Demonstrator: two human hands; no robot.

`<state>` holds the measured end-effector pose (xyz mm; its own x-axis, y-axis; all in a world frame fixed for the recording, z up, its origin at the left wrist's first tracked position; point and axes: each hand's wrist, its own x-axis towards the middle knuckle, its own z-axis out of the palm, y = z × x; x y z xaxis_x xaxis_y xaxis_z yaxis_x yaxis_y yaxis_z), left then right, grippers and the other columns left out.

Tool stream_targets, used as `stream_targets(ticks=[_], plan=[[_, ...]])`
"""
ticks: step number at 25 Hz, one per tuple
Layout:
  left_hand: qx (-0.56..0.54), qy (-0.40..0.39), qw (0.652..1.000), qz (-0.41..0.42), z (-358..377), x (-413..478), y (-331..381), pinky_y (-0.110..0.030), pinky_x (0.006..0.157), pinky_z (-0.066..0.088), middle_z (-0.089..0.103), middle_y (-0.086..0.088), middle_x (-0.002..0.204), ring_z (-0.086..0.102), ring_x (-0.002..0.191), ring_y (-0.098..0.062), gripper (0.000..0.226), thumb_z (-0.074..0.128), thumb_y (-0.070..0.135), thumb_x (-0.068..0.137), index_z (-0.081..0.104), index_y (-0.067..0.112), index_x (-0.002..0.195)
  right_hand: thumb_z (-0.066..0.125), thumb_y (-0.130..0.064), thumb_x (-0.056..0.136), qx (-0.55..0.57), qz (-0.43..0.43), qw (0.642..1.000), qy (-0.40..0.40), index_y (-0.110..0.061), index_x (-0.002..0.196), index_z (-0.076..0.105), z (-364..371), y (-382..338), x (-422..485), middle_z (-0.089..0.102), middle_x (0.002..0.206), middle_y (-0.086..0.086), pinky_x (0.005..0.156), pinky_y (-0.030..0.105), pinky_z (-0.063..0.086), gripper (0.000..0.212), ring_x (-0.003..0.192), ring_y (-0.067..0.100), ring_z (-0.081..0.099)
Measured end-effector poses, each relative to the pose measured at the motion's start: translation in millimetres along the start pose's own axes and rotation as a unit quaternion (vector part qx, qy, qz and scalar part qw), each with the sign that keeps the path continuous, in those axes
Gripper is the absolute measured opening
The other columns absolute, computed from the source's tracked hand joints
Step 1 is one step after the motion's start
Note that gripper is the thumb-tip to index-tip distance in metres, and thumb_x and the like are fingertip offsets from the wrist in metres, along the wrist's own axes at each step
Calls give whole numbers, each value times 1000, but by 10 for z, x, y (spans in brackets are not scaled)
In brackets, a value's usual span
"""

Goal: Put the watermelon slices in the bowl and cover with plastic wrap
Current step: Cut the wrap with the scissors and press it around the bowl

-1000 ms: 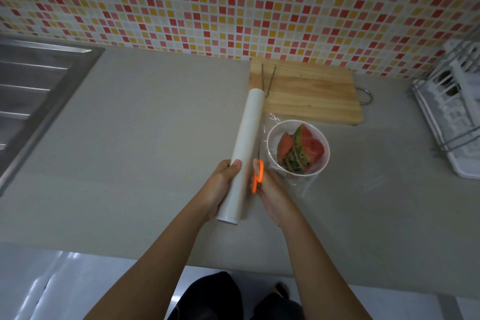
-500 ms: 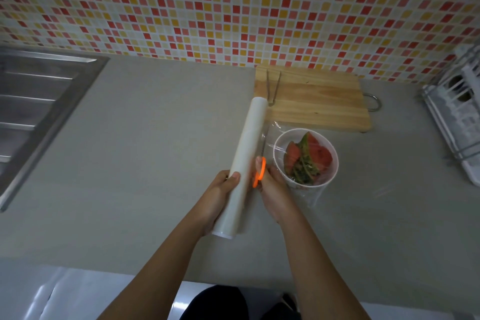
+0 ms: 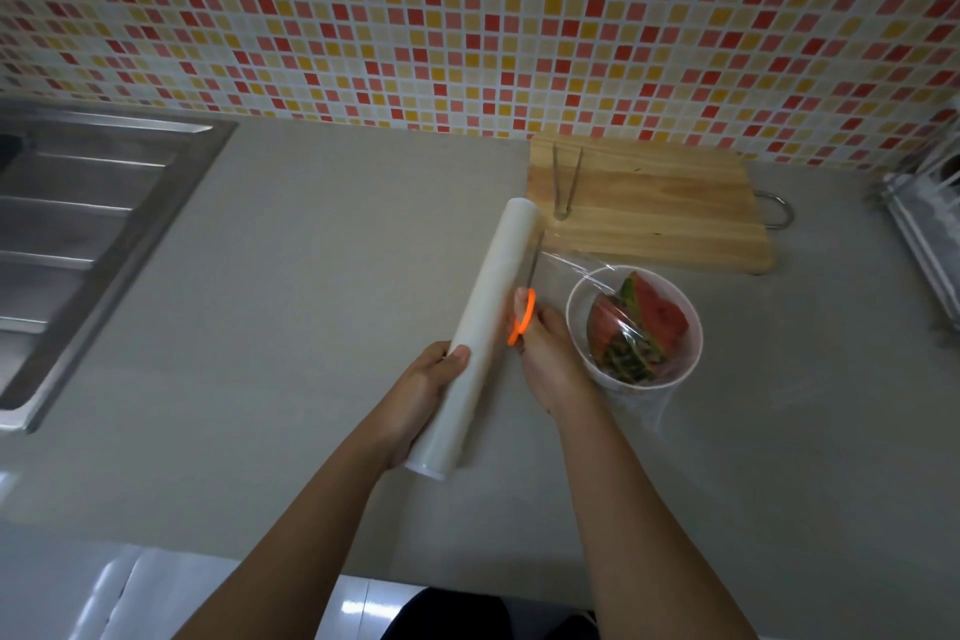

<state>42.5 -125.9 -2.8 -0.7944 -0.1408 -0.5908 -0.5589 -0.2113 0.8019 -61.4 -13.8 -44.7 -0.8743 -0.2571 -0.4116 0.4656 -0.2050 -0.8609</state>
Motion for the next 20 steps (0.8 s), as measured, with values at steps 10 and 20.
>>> stream_targets(ticks=[10, 20], plan=[[-8, -21, 1000, -8, -347, -19, 72, -22, 52, 50, 68, 1, 67, 63, 57, -15, 21, 49, 31, 95, 64, 16, 97, 49, -32, 92, 36, 17, 999, 17, -17, 79, 48, 203, -183, 323, 50, 58, -9, 55, 14, 34, 20, 55, 0, 45], [-25, 55, 998, -34, -555, -90, -7, -19, 45, 48, 62, -29, 99, 62, 65, -20, 36, 42, 23, 99, 56, -7, 112, 52, -31, 92, -130, -3, 990, 60, -19, 63, 52, 177, -120, 353, 46, 55, -1, 58, 23, 33, 31, 56, 10, 40]])
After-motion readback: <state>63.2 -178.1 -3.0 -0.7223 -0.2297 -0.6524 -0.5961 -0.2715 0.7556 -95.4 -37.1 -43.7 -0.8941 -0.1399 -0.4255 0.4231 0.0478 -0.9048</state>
